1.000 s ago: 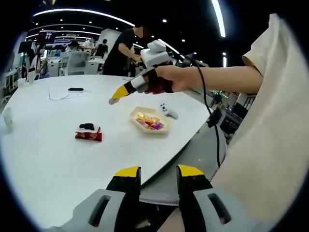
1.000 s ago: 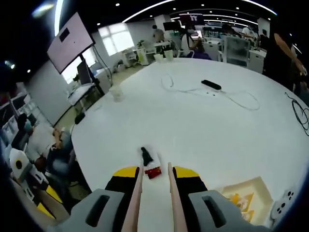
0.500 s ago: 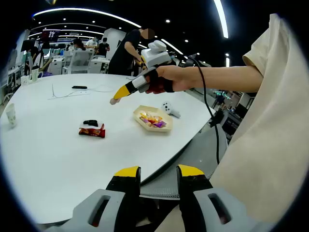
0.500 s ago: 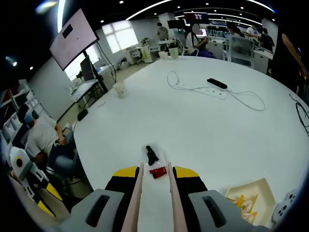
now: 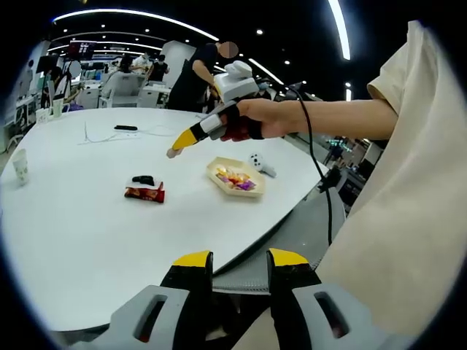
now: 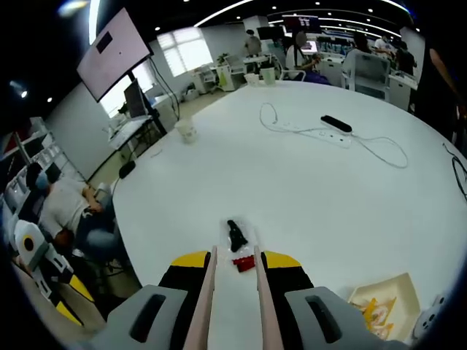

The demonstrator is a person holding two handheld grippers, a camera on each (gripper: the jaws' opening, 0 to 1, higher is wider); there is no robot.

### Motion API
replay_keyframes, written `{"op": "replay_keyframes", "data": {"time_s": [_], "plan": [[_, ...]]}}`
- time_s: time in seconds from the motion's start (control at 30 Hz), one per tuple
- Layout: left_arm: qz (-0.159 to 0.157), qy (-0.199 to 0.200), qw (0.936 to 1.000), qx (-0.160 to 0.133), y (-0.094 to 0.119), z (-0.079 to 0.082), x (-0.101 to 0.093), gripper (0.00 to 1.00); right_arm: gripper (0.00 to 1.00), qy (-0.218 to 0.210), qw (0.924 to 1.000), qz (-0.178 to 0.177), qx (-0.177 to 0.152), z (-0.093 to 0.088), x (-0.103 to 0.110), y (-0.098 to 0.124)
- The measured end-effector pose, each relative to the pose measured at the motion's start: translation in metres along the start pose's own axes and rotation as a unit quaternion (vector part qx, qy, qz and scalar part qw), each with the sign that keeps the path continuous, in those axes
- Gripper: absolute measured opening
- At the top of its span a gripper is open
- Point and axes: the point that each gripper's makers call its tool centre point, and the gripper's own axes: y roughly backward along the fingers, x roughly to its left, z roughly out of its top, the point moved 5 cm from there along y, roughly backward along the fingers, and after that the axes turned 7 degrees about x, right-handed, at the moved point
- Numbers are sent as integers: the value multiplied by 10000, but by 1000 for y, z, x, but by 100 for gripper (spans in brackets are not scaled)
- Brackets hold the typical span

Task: Place the target food into the container with the food tongs after gripping and lifting it, then release it inside without dropping or visibly crushing the food.

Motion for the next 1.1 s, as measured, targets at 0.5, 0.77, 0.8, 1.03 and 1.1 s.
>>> {"op": "replay_keyframes", "data": {"time_s": [0.5, 0.77, 0.8, 1.03, 1.1], "plan": [[116, 159, 9998, -22, 4, -2, 8, 29, 26, 665, 9974, -38, 276, 9, 12, -16], [348, 251, 9991, -73, 11, -1, 12, 30, 26, 638, 9974, 90, 333, 4, 16, -24], [379, 267, 9989, -92, 11, -1, 13, 30, 26, 633, 9973, 101, 347, 3, 16, -24], [387, 306, 9987, -116, 9, -3, 11, 30, 26, 664, 9970, 109, 386, 4, 17, -25], [380, 302, 9987, -125, 9, -3, 11, 30, 27, 660, 9971, 97, 379, 3, 17, -25]]}}
